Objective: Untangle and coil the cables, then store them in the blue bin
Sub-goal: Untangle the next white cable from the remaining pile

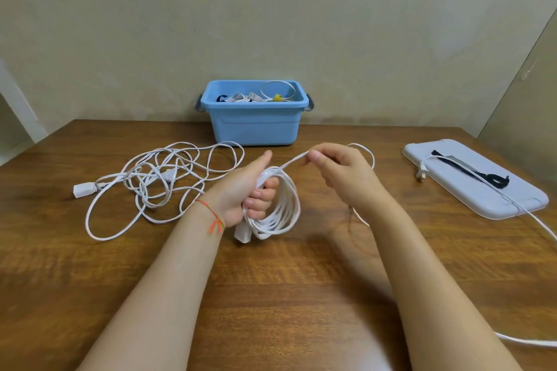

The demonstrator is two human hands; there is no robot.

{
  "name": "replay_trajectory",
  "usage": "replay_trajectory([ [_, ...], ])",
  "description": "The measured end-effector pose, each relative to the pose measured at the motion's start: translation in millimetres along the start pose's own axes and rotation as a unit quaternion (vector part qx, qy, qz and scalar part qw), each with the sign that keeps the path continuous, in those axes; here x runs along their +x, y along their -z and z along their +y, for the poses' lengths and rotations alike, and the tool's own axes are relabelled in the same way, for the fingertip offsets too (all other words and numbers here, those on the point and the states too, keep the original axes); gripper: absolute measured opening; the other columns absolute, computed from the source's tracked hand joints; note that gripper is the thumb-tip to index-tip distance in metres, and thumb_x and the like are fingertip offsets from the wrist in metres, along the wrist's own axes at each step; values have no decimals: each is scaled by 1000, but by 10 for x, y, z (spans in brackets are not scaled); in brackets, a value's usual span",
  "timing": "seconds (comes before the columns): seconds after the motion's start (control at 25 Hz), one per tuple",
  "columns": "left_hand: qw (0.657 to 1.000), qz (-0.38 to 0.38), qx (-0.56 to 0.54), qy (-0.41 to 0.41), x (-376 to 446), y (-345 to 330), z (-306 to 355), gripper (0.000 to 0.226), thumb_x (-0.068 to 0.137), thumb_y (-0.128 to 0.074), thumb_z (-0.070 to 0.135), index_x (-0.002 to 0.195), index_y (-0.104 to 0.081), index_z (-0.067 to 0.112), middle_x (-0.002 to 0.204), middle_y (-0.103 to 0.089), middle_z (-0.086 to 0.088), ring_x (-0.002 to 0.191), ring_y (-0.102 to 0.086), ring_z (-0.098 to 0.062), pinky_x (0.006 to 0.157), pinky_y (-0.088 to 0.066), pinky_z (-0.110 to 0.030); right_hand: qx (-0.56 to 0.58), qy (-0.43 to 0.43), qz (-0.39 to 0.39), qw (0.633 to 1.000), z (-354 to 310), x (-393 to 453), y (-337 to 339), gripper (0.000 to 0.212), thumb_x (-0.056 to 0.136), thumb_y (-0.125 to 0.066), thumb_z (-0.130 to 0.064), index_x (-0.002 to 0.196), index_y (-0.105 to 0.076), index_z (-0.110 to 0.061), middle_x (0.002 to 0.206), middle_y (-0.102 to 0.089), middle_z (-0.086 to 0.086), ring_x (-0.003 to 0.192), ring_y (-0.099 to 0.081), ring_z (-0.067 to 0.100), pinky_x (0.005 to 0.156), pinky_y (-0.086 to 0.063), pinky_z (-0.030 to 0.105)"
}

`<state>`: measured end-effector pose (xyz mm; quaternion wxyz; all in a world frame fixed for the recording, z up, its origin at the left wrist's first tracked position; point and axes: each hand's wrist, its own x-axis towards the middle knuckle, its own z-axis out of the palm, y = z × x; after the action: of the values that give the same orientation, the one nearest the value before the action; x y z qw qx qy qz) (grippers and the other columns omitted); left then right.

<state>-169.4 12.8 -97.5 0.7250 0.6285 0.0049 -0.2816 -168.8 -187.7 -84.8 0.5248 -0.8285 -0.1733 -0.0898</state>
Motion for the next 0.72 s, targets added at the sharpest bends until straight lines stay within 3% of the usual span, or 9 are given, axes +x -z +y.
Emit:
replay_trajectory([
  [0.12, 993, -96, 69, -11, -64, -100, -19, 51, 92, -47, 61, 63, -39, 20, 52, -20, 5, 42, -13, -7, 42, -13, -20, -5, 15, 68, 998, 93, 50, -99, 24, 100, -56, -22, 79, -68, -21, 60, -57, -20, 60, -47, -1, 61, -35, 19],
  [0.24, 994, -89, 62, -35, -64, -103, -17, 45, 96, -50, 47, 62, -36, 21, 50, -21, 6, 37, -17, -5, 38, -17, -18, -21, -25, 73, 997, 182, 66, -216, 24, 99, -57, -27, 81, -70, -18, 56, -52, -14, 56, -44, 1, 56, -32, 17],
  [0.4, 985, -11, -163, -62, -11, 15, 30, 50, 103, -39, 44, 60, -40, 20, 47, -22, 7, 35, -20, -6, 40, -16, -20, -114, -57, -25, 992, 243, 51, -237, 24, 102, -52, -28, 92, -71, -16, 71, -63, -5, 68, -51, 6, 64, -40, 26],
  [0.56, 915, 90, -375, -119, 31, 195, 49, 52, 104, -34, 50, 63, -42, 19, 48, -29, 6, 37, -27, -8, 41, -24, -20, -185, -99, -68, 975, 233, 46, -151, 11, 100, -54, -25, 99, -64, -21, 74, -57, -6, 68, -52, 10, 59, -39, 26],
  [0.72, 858, 138, -457, -190, 38, 276, 30, 54, 104, -30, 51, 63, -45, 20, 53, -34, 5, 44, -30, -8, 49, -28, -22, -221, -132, -72, 964, 227, 27, -79, 12, 94, -63, -26, 84, -56, -25, 80, -64, -2, 67, -60, 15, 62, -51, 31],
])
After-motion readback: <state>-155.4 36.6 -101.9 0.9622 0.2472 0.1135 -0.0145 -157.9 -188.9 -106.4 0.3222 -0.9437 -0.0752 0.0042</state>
